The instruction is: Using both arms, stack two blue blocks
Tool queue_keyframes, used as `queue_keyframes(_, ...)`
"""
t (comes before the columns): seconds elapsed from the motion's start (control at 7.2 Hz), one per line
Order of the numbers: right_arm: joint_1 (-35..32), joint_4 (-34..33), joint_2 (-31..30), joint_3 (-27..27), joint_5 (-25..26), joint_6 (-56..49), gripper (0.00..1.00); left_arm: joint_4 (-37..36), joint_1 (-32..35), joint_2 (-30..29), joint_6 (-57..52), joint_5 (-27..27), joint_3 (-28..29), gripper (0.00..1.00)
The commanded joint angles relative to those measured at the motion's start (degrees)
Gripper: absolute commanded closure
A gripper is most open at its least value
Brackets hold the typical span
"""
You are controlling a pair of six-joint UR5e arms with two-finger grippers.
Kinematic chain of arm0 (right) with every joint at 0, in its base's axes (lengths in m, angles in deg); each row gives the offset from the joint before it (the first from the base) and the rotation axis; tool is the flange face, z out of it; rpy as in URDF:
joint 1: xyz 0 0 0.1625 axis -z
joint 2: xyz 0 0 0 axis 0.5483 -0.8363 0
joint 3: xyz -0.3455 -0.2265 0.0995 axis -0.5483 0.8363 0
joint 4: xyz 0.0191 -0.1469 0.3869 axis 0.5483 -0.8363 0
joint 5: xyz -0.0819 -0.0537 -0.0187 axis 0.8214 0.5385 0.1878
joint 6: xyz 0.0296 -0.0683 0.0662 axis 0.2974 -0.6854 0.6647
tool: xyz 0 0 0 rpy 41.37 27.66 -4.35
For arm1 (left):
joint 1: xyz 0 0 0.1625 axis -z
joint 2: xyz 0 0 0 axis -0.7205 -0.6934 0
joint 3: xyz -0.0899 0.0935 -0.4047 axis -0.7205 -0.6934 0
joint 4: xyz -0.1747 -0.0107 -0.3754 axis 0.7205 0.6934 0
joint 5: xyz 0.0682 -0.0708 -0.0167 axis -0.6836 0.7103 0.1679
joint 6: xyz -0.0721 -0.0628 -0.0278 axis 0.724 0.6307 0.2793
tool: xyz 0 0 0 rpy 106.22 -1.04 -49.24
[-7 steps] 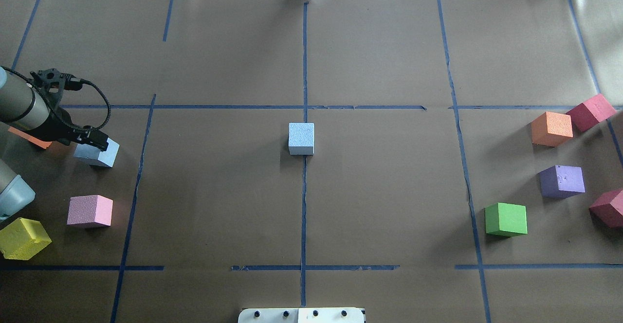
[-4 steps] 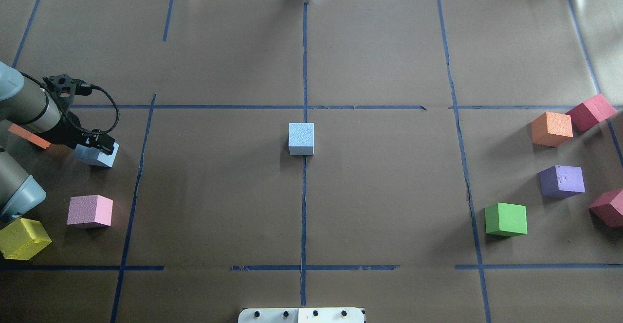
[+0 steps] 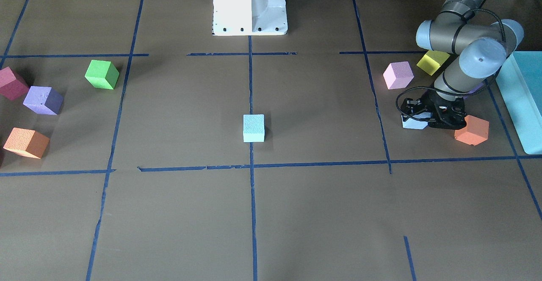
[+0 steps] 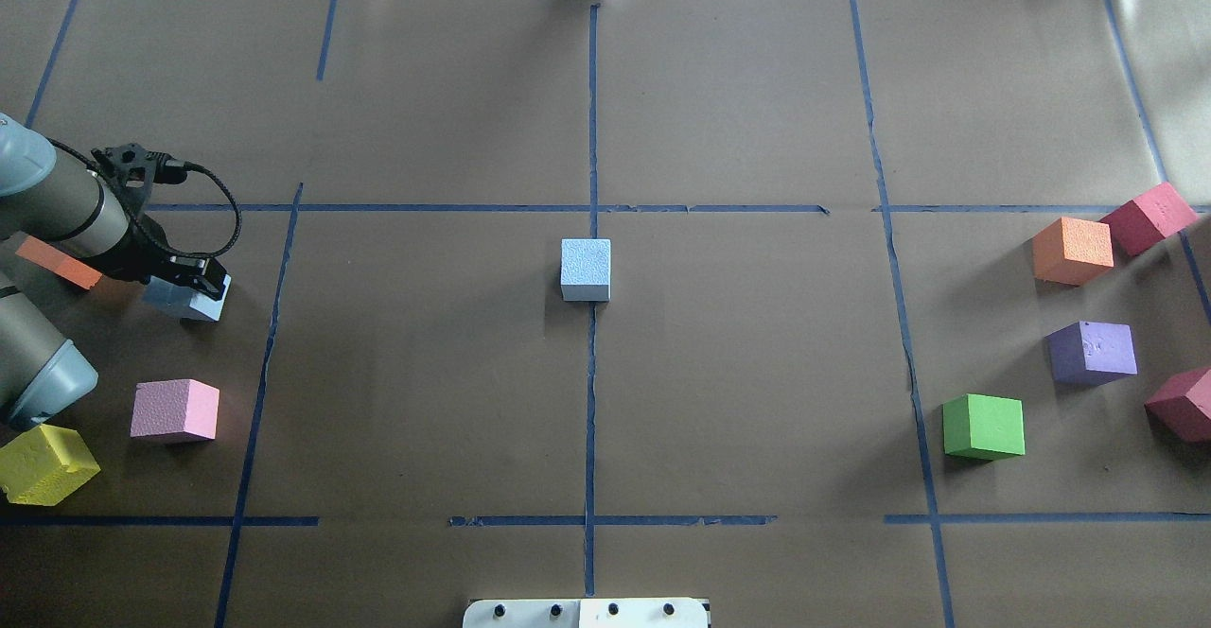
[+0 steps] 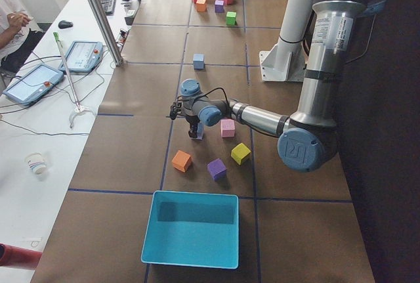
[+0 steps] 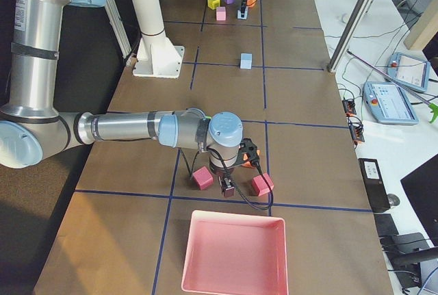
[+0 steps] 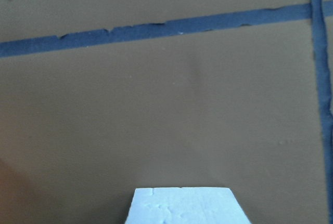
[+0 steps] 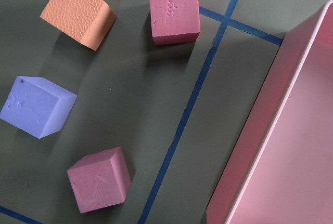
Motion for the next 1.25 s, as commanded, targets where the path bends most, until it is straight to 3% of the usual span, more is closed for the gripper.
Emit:
queue_keyframes(0.0, 0.03, 0.00, -0.09, -0.11, 0.00, 0.00, 0.01, -12.75, -0.01, -9.80, 3.87, 1.42, -4.08, 0.93)
queue_keyframes(0.14, 0.03, 0.00, -0.09, -0.11, 0.00, 0.00, 0.01, -20.85, -0.96, -18.66, 3.70, 0.91, -3.84, 0.92)
queue_keyframes(0.28, 0.03, 0.00, -0.09, -0.02, 0.00, 0.00, 0.01, -22.76, -2.10, -25.27, 3.88, 0.47, -2.44, 0.92)
queue_keyframes(0.56, 0.03, 0.00, -0.09, 0.07, 0.00, 0.00, 0.01, -22.96, -7.52, -39.68, 15.24, -2.07, 7.53, 0.92)
queue_keyframes(0.69, 0.03, 0.00, -0.09, 0.07, 0.00, 0.00, 0.00, -22.87, -11.48, -46.19, 20.18, -8.53, 13.94, 0.92)
queue_keyframes(0.83, 0.03, 0.00, -0.09, 0.07, 0.00, 0.09, 0.01, -22.78, -13.61, -49.65, 21.88, -9.90, 18.36, 0.92)
queue_keyframes(1.11, 0.03, 0.00, -0.09, -0.02, -0.09, 0.18, 0.00, -22.78, -16.52, -49.42, 22.25, -12.09, 18.93, 0.90)
